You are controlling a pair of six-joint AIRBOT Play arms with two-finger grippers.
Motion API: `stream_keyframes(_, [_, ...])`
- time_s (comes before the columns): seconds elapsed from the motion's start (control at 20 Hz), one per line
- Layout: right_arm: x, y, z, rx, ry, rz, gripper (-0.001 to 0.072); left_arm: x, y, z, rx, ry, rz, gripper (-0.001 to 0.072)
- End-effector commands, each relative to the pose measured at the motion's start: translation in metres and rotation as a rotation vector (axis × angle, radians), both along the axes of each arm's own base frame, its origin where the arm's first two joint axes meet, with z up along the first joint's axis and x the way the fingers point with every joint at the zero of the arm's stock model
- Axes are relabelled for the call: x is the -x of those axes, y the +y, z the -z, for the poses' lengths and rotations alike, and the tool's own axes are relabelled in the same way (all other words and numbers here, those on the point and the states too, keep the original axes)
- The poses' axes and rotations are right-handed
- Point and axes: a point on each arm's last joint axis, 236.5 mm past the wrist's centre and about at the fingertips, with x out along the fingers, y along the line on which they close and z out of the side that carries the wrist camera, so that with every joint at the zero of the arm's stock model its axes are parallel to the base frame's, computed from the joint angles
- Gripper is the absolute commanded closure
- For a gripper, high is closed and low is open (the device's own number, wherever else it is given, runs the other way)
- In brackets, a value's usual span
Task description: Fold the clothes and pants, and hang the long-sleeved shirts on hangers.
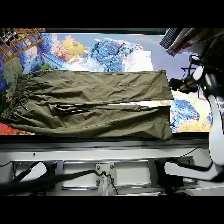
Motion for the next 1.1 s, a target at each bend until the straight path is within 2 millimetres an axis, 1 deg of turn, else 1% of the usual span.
stream_keyframes(0.0, [0.032,0.007,-0.008,0.009,-0.081,0.002,0.0356,0.077,0.003,0.03,0.069,0.108,-0.12,0.0346])
stream_keyframes(0.05, [0.037,0.008,-0.008,0.012,-0.094,0.002,0.0356,0.086,0.007,0.031,0.08,0.105,-0.12,0.0346])
stream_keyframes(0.1, [0.042,0.009,-0.008,0.014,-0.108,0.001,0.0356,0.09,0.009,0.032,0.096,0.106,-0.103,0.0338])
stream_keyframes(0.15, [0.046,0.01,-0.007,0.014,-0.111,0.001,0.0356,0.093,0.01,0.035,0.115,0.101,-0.08,0.0268])
stream_keyframes(0.2, [0.051,0.011,-0.004,0.013,-0.107,0.001,0.0356,0.095,0.01,0.039,0.136,0.101,-0.059,0.0223])
stream_keyframes(0.3, [0.055,0.011,0.002,0.011,-0.093,0.001,0.0356,0.095,0.007,0.052,0.192,0.092,-0.036,0.0223])
stream_keyframes(0.4, [0.056,0.012,0.003,0.01,-0.094,0.001,0.0356,0.084,-0.004,0.068,0.251,0.089,0.021,0.0223])
stream_keyframes(0.5, [0.055,0.012,0.003,0.007,-0.097,0.002,0.0356,0.063,-0.02,0.079,0.307,0.052,0.108,0.0235])
stream_keyframes(0.55, [0.055,0.012,0.003,0.008,-0.097,0.002,0.0356,0.053,-0.024,0.082,0.317,0.032,0.139,0.0235])
stream_keyframes(0.6, [0.055,0.012,0.003,0.008,-0.097,0.002,0.0356,0.047,-0.026,0.084,0.318,0.018,0.152,0.0235])
stream_keyframes(0.75, [0.055,0.012,0.003,0.008,-0.097,0.002,0.0356,0.038,-0.021,0.088,0.293,0.006,0.152,0.0236])
stream_keyframes(0.8, [0.055,0.012,0.003,0.008,-0.097,0.002,0.0356,0.036,-0.021,0.09,0.29,0.006,0.155,0.0255])
stream_keyframes(0.85, [0.055,0.012,0.003,0.008,-0.099,0.002,0.0356,0.035,-0.023,0.093,0.292,0.011,0.161,0.031])
stream_keyframes(0.9, [0.054,0.012,0.002,0.008,-0.101,0.002,0.0356,0.034,-0.024,0.097,0.3,0.016,0.163,0.0318])
stream_keyframes(0.95, [0.054,0.013,0.002,0.005,-0.103,0.003,0.0357,0.035,-0.025,0.1,0.308,0.023,0.163,0.036])
stream_keyframes(1.0, [0.054,0.013,0.002,0.001,-0.104,0.004,0.0357,0.035,-0.026,0.104,0.315,0.029,0.161,0.0376])
stream_keyframes(1.05, [0.053,0.015,0.002,-0.006,-0.105,0.006,0.0357,0.036,-0.027,0.108,0.325,0.036,0.16,0.0449])
